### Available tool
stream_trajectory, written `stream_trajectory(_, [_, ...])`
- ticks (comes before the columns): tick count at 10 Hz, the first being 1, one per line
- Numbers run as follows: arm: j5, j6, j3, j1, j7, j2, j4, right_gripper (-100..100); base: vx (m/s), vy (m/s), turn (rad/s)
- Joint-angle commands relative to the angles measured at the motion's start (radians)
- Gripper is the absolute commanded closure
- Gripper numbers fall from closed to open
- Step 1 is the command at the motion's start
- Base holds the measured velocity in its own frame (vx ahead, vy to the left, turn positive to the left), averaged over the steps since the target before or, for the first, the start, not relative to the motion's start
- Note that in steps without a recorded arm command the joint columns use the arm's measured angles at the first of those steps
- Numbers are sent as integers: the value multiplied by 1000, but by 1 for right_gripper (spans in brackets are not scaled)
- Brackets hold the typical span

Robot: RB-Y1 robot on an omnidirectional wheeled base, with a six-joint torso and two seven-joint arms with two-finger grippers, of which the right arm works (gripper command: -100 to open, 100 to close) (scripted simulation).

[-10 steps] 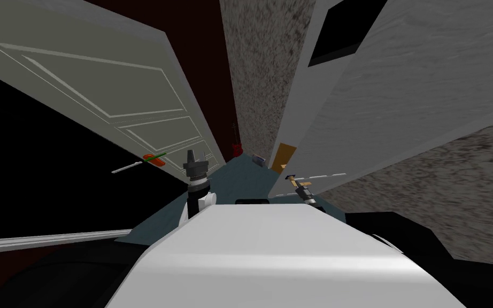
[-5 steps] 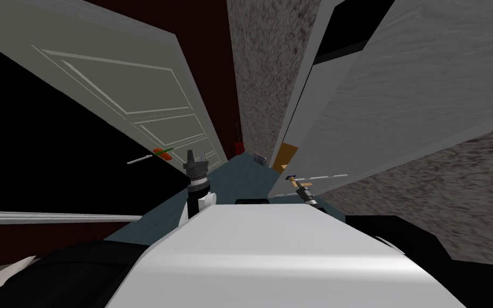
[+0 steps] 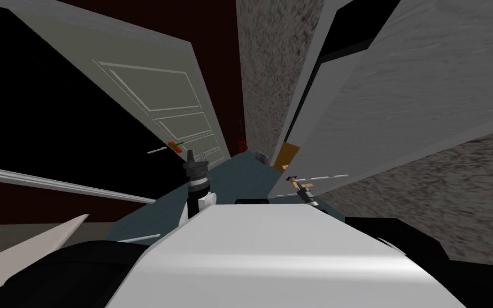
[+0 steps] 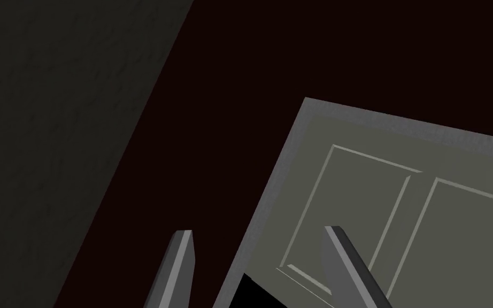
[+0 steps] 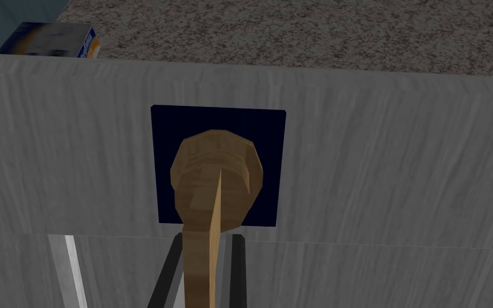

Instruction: Pull the door open

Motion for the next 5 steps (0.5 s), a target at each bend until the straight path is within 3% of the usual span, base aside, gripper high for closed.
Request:
stream_trajectory(1, [-1,-8,0,10,-2,-3,-1,100,-212,-110,218])
stream_trajectory(5, [-2,-35,1,17,-5,-9,17,100,-195,-72,159])
